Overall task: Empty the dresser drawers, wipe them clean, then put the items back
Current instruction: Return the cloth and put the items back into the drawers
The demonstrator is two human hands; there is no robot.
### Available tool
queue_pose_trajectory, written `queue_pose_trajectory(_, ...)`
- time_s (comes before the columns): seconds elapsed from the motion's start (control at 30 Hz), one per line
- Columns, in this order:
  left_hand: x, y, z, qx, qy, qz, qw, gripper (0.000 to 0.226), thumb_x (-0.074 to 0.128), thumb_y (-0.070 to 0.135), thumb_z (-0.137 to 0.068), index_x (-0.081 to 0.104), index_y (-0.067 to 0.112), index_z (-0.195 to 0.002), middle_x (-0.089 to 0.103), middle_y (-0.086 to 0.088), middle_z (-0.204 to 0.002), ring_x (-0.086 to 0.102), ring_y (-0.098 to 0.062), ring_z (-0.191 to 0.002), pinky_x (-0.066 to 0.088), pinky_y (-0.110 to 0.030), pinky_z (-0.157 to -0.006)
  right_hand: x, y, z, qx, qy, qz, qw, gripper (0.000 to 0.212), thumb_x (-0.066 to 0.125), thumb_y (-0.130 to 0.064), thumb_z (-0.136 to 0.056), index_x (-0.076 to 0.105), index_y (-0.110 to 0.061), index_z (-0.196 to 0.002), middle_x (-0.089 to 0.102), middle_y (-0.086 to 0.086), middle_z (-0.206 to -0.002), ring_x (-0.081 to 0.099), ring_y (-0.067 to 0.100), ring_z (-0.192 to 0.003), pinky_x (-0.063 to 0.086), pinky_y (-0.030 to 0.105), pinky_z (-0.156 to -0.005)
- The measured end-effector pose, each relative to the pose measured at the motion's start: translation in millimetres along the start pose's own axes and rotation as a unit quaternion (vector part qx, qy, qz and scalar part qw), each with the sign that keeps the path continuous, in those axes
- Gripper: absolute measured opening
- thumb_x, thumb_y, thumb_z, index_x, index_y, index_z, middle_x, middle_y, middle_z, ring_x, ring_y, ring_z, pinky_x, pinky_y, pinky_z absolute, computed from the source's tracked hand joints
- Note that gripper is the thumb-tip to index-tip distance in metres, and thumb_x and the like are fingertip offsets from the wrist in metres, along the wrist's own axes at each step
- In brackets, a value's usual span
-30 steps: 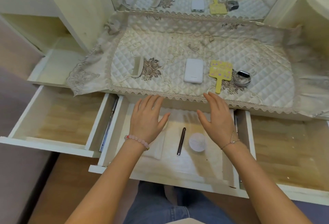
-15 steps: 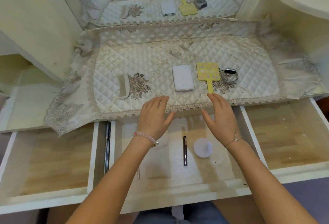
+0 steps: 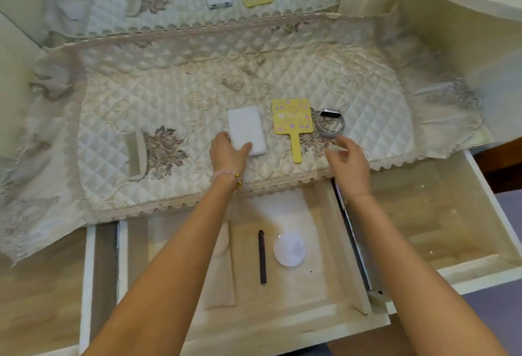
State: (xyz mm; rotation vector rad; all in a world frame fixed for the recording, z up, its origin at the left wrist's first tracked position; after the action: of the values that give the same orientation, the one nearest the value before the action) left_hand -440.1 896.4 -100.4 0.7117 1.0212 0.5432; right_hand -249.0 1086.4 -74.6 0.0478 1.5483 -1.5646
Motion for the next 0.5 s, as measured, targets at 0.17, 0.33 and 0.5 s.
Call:
queue_pose_trajectory(0.17, 6, 4, -12, -0.013, 0.01, -0.061, 0.998, 0.069, 0.075, 0.032, -0.075, 0.041, -0.002, -0.125, 0.049, -0.02, -0.124, 0.049, -0.033, -0.113, 0.042, -0.045, -0.094, -11, 31, -34, 0.136, 0.04, -0.114, 0.983, 0.048, 0.062, -0.029, -0.086, 0.049, -0.01, -0.128, 0.059, 0.001, -0.111, 0.057, 0.019, -0.11, 0.043, 0.036, -0.1)
queue_pose_trajectory(0.33, 7, 2, -15, -0.036, 0.006, -0.066, 0.997, 0.066, 0.077, 0.032, -0.073, 0.042, 0.0, -0.119, 0.052, -0.017, -0.122, 0.052, -0.031, -0.11, 0.045, -0.042, -0.09, -6, 38, -56, 0.178, 0.034, -0.164, 0.97, 0.051, 0.07, -0.032, -0.08, 0.056, -0.006, -0.122, 0.063, 0.012, -0.116, 0.06, 0.024, -0.108, 0.047, 0.041, -0.098)
queue_pose_trajectory(0.5, 6, -1, -12, -0.047, -0.005, -0.053, 0.998, 0.058, 0.076, 0.037, -0.073, 0.047, 0.004, -0.111, 0.055, -0.006, -0.104, 0.053, -0.021, -0.089, 0.039, -0.031, -0.067, -3, 31, -68, 0.192, 0.047, -0.121, 0.973, 0.036, 0.069, -0.039, -0.078, 0.063, -0.01, -0.098, 0.067, 0.013, -0.105, 0.063, 0.028, -0.101, 0.05, 0.044, -0.092)
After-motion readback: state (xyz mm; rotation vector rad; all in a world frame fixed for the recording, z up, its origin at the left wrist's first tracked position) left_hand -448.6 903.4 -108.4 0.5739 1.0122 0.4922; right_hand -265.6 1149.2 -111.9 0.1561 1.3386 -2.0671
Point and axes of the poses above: each hand's wrist, its own z-axis away from the middle knuckle, its own x-axis out of the palm, y = z × x, the point moved 7 cm from there along -z, towards the middle knuckle
